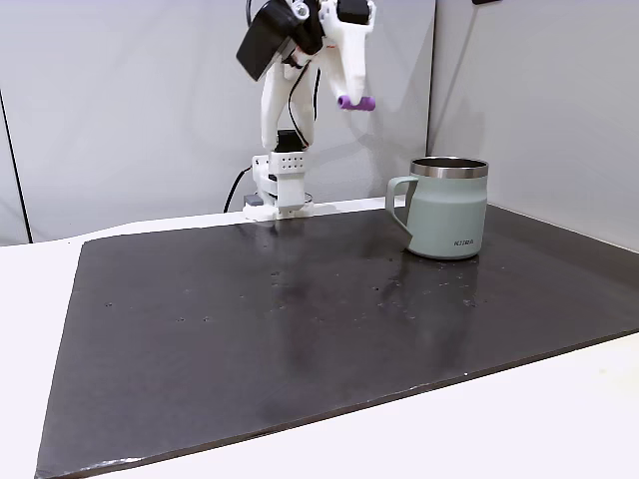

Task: Grasp a pengrip and put it in the cup.

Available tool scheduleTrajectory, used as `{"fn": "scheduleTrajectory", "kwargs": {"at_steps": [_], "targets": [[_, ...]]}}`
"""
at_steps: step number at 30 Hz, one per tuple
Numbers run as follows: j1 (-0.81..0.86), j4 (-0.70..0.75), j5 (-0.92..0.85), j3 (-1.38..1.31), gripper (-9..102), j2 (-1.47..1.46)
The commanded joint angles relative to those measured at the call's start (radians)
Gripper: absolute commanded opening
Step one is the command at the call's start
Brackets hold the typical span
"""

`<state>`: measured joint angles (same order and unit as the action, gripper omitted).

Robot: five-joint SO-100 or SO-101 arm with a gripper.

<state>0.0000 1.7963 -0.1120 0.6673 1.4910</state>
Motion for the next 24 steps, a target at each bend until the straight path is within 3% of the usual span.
{"fn": "scheduleTrajectory", "kwargs": {"at_steps": [1, 15, 24], "targets": [[-0.107, 0.006, 0.072, 0.031, 0, 0.118], [-0.426, 0.006, 0.327, 0.046, 0, 0.017], [-0.506, 0.006, 0.377, 0.057, 0, -0.069]]}}
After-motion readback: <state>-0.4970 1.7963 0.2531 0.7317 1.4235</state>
